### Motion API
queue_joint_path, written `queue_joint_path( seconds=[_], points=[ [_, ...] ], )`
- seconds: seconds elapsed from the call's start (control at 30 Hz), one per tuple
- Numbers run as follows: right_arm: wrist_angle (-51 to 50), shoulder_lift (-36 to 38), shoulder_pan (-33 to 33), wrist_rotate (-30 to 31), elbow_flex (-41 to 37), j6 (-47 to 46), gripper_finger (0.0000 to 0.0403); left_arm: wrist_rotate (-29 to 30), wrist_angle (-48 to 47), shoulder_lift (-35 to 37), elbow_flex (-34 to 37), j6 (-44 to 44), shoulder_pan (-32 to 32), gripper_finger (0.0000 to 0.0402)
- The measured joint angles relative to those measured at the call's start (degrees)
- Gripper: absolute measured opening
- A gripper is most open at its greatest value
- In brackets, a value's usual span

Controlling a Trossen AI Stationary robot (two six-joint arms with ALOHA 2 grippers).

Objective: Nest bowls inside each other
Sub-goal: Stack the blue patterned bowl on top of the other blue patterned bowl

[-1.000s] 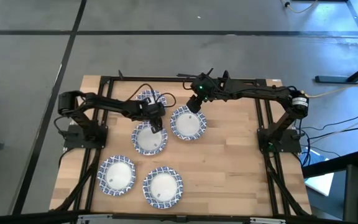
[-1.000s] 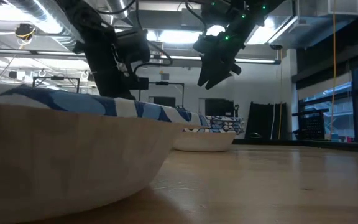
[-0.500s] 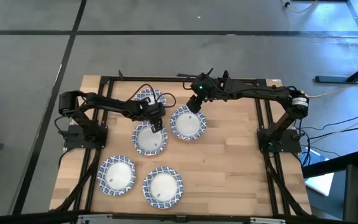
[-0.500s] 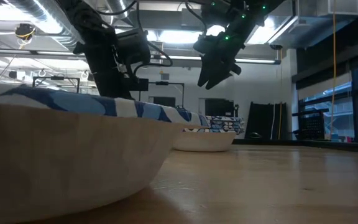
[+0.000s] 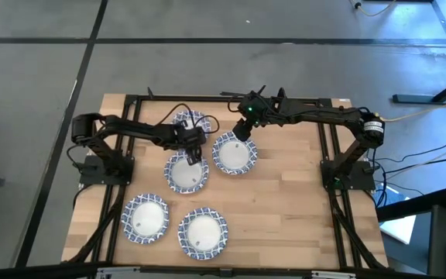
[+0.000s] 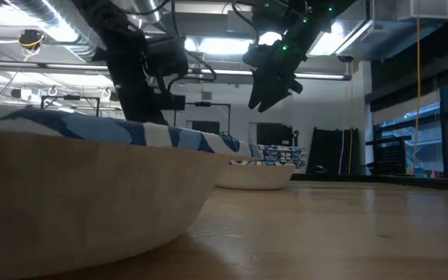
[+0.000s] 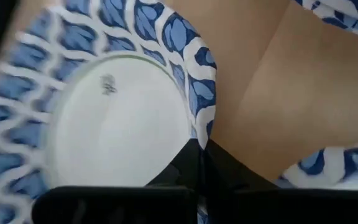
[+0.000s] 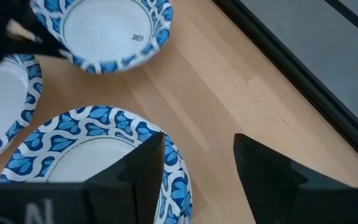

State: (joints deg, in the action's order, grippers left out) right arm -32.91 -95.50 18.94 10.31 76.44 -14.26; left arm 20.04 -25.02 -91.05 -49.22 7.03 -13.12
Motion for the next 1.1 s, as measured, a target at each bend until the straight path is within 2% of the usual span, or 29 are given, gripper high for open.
queue_joint_path(
  seconds=[0.2, 0.43, 0.57, 0.67, 0.9, 1.1],
  points=[
    [-1.5, 0.0, 0.0, 0.0, 0.0, 0.0, 0.0193, 4.1, -7.7, 1.3, -7.1, -2.8, -0.1, 0.0002],
    [-4.0, 0.0, 0.1, 0.4, 0.0, 0.0, 0.0193, 4.3, -11.0, 3.9, -14.5, -5.5, 1.1, 0.0002],
    [-7.1, 0.0, 0.8, 2.9, 0.0, -0.1, 0.0193, 1.5, -12.4, 5.4, -17.4, -5.6, 3.4, 0.0001],
    [-9.1, 0.0, 1.7, 5.5, 0.0, -0.5, 0.0193, 0.2, -11.9, 5.6, -18.7, -5.3, 6.6, 0.0001],
    [-10.3, 0.0, 4.2, 5.6, 0.0, -0.5, 0.0193, -1.8, -5.1, 4.9, -18.9, -4.6, 14.4, 0.0000],
    [-10.8, 0.9, 6.1, 4.4, -0.1, -0.6, 0.0193, -1.8, -2.3, 4.5, -18.9, -3.0, 16.3, 0.0000]
  ],
)
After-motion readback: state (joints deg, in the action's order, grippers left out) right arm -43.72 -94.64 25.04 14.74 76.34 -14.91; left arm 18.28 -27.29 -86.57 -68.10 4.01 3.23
